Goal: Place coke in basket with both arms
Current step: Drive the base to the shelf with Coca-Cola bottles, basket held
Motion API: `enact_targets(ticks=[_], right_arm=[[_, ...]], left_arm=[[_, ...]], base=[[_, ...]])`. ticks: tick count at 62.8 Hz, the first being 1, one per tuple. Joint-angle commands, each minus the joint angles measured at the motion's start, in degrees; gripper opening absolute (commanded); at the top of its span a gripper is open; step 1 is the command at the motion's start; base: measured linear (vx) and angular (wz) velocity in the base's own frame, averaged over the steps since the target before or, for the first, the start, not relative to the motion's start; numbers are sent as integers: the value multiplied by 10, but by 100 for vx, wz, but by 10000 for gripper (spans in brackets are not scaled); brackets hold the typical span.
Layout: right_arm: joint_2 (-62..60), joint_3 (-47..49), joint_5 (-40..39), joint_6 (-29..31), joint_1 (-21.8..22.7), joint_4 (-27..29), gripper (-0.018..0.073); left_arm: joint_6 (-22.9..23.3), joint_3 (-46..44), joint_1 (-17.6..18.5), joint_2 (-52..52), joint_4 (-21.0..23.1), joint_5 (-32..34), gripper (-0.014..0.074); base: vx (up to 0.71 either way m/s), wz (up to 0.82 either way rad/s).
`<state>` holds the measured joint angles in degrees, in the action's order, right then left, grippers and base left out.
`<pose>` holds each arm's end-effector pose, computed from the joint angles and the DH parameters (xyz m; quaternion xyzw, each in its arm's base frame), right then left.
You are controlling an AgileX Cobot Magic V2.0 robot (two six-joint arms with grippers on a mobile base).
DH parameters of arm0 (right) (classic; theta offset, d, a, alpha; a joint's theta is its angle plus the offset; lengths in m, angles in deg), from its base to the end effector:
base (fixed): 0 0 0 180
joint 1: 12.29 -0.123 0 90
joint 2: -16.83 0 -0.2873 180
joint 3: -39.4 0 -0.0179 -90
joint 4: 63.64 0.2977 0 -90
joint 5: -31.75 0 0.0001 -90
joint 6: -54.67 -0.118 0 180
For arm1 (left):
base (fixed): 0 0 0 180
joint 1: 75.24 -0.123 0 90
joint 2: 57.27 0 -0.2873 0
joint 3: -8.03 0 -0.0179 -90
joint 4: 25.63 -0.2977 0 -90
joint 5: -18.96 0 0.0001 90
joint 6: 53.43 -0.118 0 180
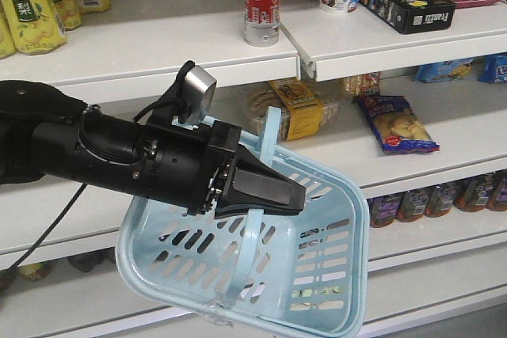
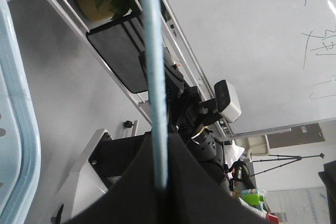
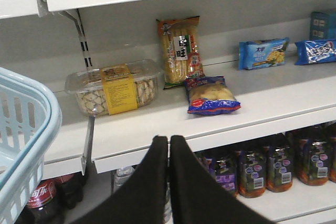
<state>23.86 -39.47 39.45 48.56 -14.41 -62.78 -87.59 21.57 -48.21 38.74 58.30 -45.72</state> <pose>0.1282 0.0050 0.1898 0.0301 0.7283 0.0549 0.6823 0.2727 -0.2583 0.2985 0.1583 0.7691 -0.6145 0.0758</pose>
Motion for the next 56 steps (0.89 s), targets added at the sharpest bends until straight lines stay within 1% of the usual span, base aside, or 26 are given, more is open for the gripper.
enact_targets(ticks=[1,56], right_arm=[[-9,-9,-43,5,-1,-2,-4],[-9,-9,-43,5,-1,-2,-4]], left_arm=[[-8,-13,2,-26,47,-18,-7],[-8,-13,2,-26,47,-18,-7]], base=[[6,22],[4,15]])
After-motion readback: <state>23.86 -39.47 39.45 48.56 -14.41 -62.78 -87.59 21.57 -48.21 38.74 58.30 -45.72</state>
